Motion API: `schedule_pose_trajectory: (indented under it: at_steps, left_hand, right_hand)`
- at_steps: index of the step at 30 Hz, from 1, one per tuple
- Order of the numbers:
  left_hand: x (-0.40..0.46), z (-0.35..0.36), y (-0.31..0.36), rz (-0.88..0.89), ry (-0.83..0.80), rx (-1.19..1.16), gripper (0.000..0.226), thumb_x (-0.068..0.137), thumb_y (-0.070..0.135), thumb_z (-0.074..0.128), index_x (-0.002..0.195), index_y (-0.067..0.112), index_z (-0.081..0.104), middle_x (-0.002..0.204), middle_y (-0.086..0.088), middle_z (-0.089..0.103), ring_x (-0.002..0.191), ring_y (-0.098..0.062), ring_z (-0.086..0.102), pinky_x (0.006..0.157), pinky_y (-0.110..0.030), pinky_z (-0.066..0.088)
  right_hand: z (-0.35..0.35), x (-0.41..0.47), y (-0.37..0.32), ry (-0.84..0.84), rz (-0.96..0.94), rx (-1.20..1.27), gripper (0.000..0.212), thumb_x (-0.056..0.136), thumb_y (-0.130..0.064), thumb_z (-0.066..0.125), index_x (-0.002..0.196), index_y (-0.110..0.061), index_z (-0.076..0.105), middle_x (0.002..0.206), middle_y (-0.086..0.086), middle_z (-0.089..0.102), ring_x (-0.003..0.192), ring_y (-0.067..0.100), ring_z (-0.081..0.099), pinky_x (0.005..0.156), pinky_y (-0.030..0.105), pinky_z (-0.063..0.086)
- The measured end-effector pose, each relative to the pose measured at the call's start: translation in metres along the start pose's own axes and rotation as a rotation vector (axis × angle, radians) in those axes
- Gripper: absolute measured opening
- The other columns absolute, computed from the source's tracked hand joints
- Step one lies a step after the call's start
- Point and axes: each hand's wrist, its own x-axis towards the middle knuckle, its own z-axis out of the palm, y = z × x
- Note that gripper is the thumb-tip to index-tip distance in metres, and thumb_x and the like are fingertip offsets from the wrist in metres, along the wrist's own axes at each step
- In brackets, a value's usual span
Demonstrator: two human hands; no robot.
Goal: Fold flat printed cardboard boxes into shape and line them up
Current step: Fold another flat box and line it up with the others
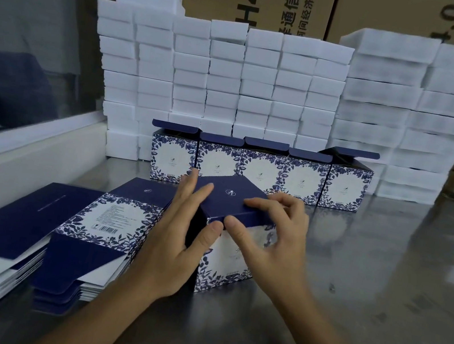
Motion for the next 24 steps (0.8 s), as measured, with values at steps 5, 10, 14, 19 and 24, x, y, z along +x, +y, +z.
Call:
schedule_pose_trajectory:
  at_steps: [5,10,14,19,24]
  left_hand:
    - [-0.002,0.003,0.005,0.067,0.054,0.095,0.054,0.098,0.057,0.029,0.142,0.03,0.044,0.16,0.019,0.018,0.147,-0.004,0.02,0.112,-0.04,0.038]
    - [-0.004,0.007,0.008,0.03,0.085,0.086,0.058,0.098,0.053,0.023,0.146,0.024,0.039,0.161,0.017,0.015,0.146,-0.01,0.027,0.109,-0.028,0.036]
    - [-0.004,0.005,0.008,0.034,0.103,0.096,0.056,0.099,0.049,0.024,0.141,0.021,0.047,0.159,0.013,0.024,0.143,-0.015,0.035,0.107,-0.035,0.043]
    - [-0.002,0.004,0.013,0.111,0.15,0.108,0.045,0.101,0.035,0.033,0.128,0.013,0.061,0.146,0.002,0.049,0.132,-0.013,0.049,0.102,-0.031,0.046]
    - [0.002,0.005,0.016,0.145,0.203,0.128,0.038,0.1,0.029,0.039,0.117,0.008,0.067,0.132,-0.002,0.06,0.116,-0.012,0.059,0.092,-0.028,0.05]
  right_hand:
    - [0.007,-0.005,-0.005,-0.024,-0.08,-0.078,0.041,0.085,-0.055,0.062,0.112,-0.026,0.073,0.135,0.001,0.049,0.134,0.017,0.038,0.11,0.039,0.037]
    - [0.01,-0.008,-0.007,-0.026,-0.094,-0.102,0.033,0.091,-0.038,0.065,0.118,-0.022,0.072,0.149,0.006,0.046,0.142,0.024,0.038,0.112,0.046,0.04]
    - [0.01,-0.006,-0.006,0.013,-0.166,-0.175,0.03,0.093,-0.038,0.064,0.115,-0.021,0.074,0.135,0.003,0.058,0.122,0.026,0.052,0.097,0.049,0.047]
    - [0.015,-0.006,-0.009,0.081,-0.364,-0.362,0.021,0.093,-0.031,0.068,0.11,-0.024,0.076,0.12,0.002,0.066,0.109,0.029,0.057,0.09,0.049,0.045]
    - [0.017,-0.005,-0.01,0.126,-0.388,-0.413,0.012,0.095,-0.03,0.066,0.102,-0.028,0.076,0.106,-0.006,0.067,0.1,0.021,0.061,0.086,0.049,0.042]
